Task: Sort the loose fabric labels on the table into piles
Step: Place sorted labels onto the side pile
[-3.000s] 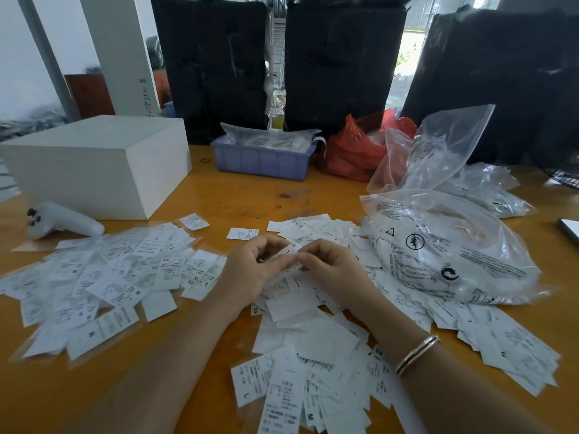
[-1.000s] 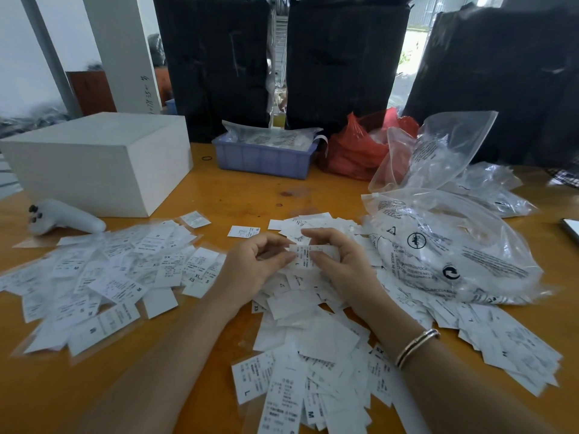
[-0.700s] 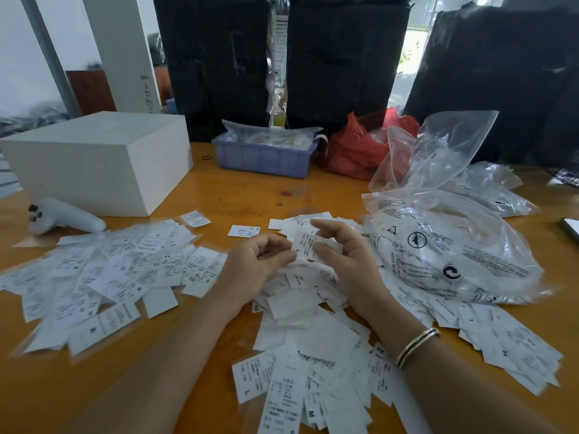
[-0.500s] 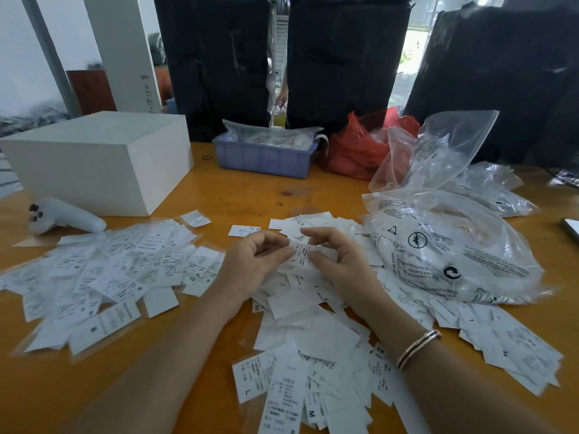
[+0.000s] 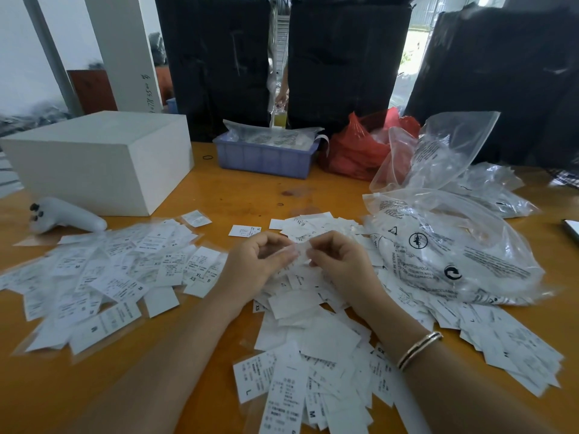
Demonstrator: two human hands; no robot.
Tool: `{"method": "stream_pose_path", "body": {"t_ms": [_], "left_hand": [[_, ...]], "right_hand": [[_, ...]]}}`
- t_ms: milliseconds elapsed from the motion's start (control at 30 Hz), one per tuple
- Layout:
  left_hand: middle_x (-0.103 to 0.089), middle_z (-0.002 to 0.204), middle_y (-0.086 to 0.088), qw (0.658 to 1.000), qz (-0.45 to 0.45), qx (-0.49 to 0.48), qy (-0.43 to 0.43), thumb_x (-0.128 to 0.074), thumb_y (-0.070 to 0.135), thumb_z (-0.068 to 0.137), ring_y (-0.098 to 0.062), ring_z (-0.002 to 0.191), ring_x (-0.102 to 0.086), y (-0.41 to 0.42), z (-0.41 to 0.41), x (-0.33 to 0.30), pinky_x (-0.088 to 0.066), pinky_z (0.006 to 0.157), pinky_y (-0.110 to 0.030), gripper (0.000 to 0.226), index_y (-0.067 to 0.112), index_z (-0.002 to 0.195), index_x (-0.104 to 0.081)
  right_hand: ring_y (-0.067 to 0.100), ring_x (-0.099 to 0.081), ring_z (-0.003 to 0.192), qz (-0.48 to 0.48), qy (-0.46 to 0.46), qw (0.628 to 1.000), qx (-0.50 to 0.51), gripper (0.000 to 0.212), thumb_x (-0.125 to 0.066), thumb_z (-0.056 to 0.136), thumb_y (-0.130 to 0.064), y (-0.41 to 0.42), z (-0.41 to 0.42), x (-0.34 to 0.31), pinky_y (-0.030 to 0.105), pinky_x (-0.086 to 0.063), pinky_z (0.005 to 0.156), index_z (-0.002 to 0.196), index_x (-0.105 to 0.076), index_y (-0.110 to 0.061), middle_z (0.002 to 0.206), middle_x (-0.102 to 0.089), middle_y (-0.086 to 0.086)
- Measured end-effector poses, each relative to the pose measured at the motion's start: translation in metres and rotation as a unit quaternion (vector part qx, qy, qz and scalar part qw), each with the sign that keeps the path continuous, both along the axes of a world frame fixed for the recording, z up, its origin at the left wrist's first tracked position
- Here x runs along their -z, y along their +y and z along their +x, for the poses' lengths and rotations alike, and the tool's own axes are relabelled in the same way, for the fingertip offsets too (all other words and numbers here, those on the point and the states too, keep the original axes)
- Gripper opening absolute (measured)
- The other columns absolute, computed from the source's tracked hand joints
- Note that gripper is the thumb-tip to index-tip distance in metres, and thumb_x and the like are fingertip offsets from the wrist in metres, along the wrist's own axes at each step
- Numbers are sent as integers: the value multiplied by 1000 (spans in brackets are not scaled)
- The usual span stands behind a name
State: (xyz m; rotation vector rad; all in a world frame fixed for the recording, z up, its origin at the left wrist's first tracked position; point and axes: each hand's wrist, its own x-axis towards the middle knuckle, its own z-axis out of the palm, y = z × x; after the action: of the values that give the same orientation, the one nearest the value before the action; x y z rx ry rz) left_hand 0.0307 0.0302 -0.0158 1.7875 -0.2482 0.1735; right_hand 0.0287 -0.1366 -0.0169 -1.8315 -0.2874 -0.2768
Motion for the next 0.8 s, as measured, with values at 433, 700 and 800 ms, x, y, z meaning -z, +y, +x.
{"method": "stream_pose_path", "body": {"t_ms": [433,700,800], "left_hand": [[-72,79,17,995,88,13,-54,-67,30,84,6,79,-64,9,1,-2,-49,62,-9,13,39,92,-62],[-64,112,-4,928,144,-327,-106,-62,9,89,-15,86,-61,54,15,-1,-51,63,-26,21,18,107,-65],[-63,116,-6,882,283,-370,-74,-64,9,87,-26,95,-60,64,17,6,-45,78,-39,25,19,109,-65]], "right_hand": [[7,-54,99,-115,-2,987,-110,60,-35,81,20,0,-5,-4,14,-44,85,120,-63,-17,115,-58,-4],[3,-55,95,-88,-80,993,9,57,-41,87,15,-5,-7,-1,9,-41,80,113,-57,-34,109,-56,-16],[-5,-52,92,-89,-119,988,48,52,-42,87,15,-8,-9,-5,6,-39,78,107,-60,-30,101,-55,-20]]}}
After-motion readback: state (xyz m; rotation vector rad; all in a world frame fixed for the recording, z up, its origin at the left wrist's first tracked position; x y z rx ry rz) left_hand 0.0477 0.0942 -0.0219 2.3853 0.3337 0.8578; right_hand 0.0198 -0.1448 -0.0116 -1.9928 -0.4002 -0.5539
